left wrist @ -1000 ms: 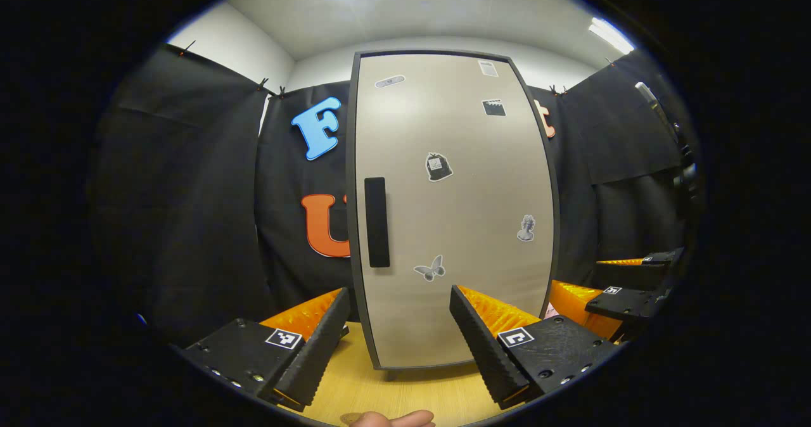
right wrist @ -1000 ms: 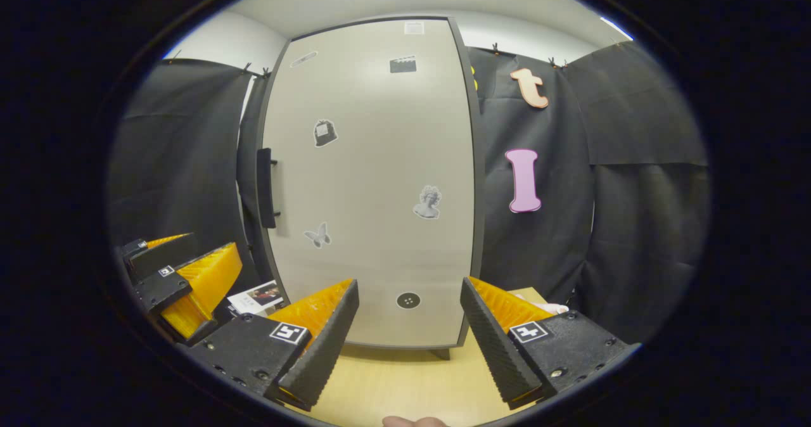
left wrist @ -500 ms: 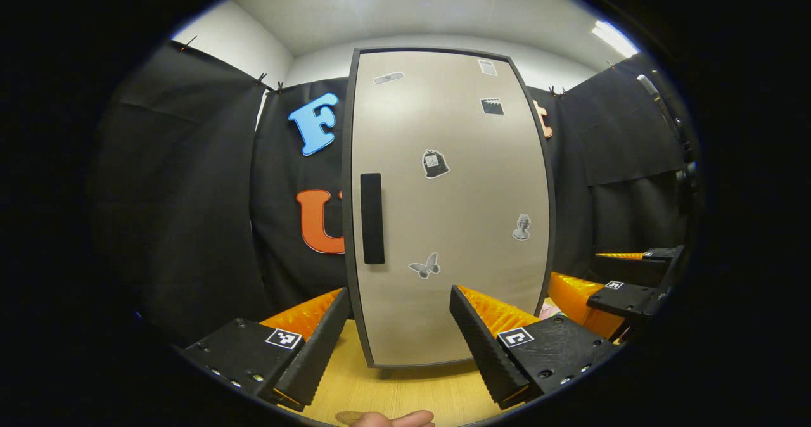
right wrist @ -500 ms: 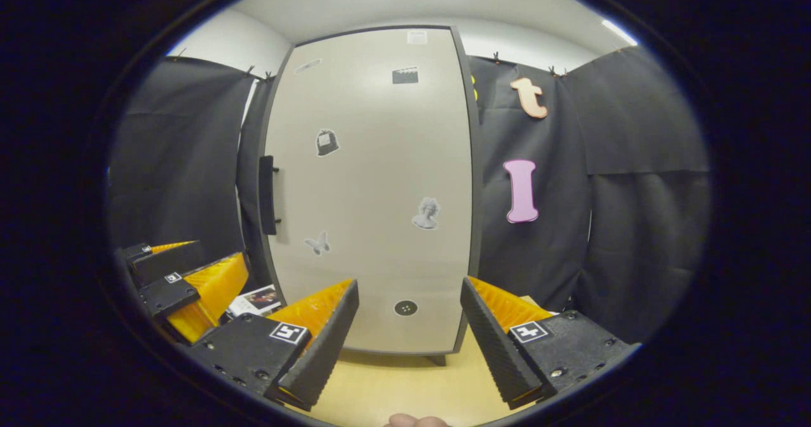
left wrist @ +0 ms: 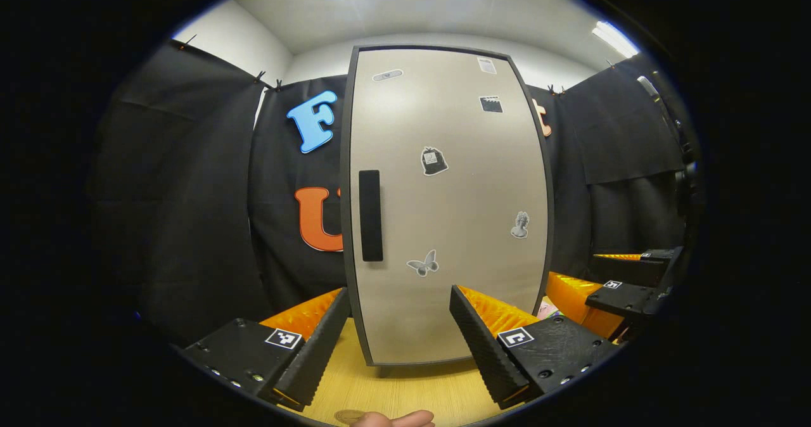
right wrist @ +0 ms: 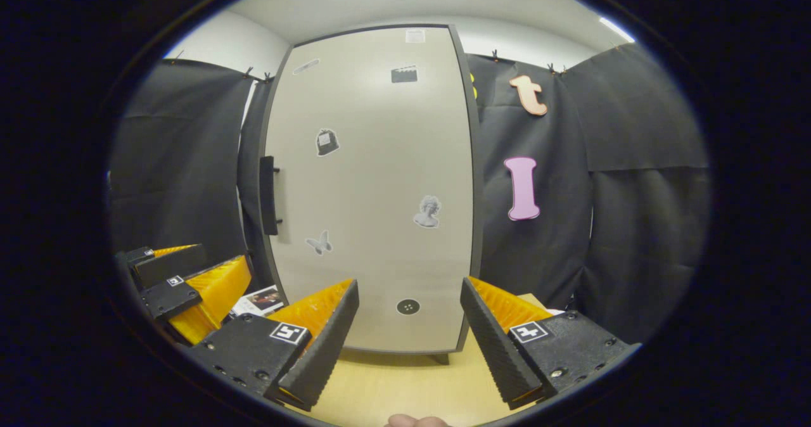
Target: Open the cabinet door with the right hand, grasp the bottle in the cabinet with the left hand and place it on the coaster, then close the cabinet door with the right hand.
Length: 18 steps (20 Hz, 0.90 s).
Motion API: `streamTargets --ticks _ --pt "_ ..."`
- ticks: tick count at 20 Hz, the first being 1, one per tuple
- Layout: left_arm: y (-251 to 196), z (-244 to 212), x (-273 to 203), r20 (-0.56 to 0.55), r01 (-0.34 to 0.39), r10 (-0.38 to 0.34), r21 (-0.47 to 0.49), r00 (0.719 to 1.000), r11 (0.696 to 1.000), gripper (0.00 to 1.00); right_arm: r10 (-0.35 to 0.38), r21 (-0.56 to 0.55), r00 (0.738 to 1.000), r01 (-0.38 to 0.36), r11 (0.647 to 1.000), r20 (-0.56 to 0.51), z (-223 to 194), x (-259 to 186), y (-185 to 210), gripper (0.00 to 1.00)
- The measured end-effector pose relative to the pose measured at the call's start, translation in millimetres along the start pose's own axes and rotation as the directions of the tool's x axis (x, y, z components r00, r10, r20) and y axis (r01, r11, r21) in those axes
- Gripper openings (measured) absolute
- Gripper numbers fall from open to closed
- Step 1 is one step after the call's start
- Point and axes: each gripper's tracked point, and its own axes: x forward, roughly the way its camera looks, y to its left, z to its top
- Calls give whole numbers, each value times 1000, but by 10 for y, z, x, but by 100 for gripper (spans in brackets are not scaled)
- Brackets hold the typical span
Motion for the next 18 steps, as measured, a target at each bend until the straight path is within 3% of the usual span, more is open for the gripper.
streamTargets --ticks 18 --pt "-20 -18 -18 -8 1 -1 -5 1000 1000 96 -2 4 1000 2 1000 -13 -32 -12 -12 98"
